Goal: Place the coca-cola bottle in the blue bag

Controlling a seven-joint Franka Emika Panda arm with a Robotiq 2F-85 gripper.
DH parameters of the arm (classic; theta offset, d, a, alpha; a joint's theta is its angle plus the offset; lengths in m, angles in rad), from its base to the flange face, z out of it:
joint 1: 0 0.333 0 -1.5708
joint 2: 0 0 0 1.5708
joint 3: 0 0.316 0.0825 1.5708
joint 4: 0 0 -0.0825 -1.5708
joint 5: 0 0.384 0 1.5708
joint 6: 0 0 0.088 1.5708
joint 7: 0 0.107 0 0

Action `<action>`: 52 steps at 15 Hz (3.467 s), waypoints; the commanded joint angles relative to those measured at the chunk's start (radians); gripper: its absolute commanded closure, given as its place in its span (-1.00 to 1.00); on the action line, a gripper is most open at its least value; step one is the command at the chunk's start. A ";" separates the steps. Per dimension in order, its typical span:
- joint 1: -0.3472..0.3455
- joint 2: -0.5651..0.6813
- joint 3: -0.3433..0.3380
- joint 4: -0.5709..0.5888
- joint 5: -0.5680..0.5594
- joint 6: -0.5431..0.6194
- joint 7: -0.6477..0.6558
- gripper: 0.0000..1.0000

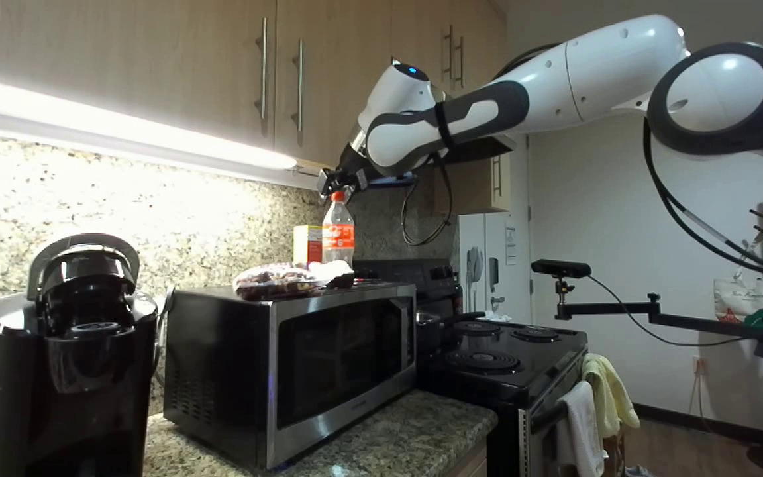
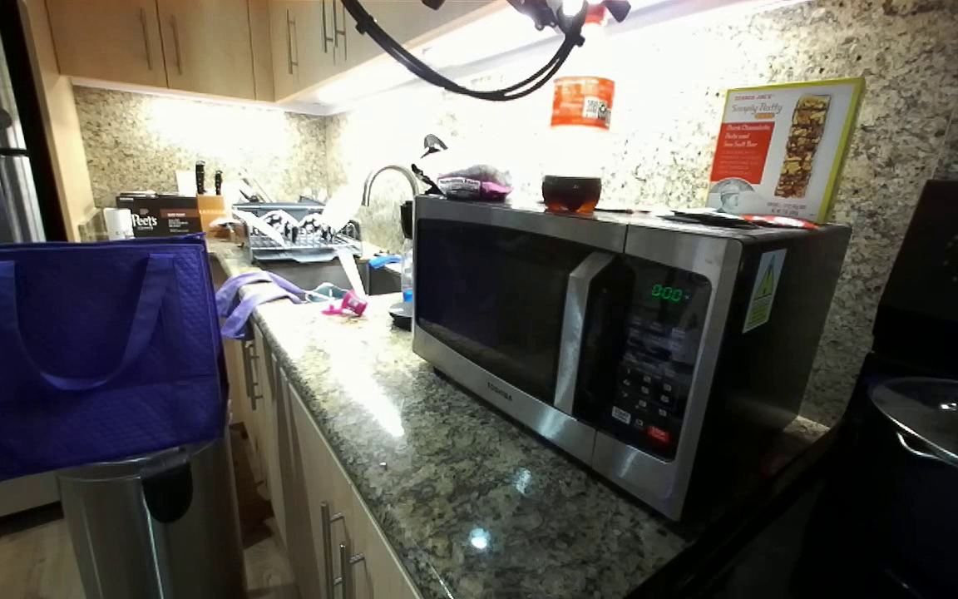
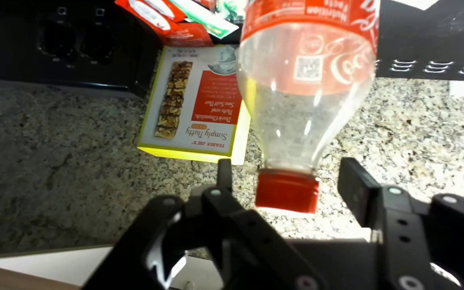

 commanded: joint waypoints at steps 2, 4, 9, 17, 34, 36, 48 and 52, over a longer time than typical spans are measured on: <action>-0.062 -0.028 0.073 -0.057 0.149 0.067 -0.150 0.36; -0.075 -0.028 0.089 -0.054 0.186 0.054 -0.192 0.60; -0.071 -0.094 0.118 -0.071 0.180 0.000 -0.371 0.95; 0.060 -0.253 0.148 -0.162 -0.030 -0.139 -0.501 0.95; -0.107 -0.272 0.339 -0.125 0.114 -0.448 -0.292 -1.00; -0.109 -0.318 0.320 -0.170 0.105 -0.436 -0.193 -1.00; -0.248 -0.260 0.287 -0.121 0.177 -0.307 -0.138 -1.00; -0.263 -0.204 0.300 -0.090 0.224 -0.251 -0.229 -1.00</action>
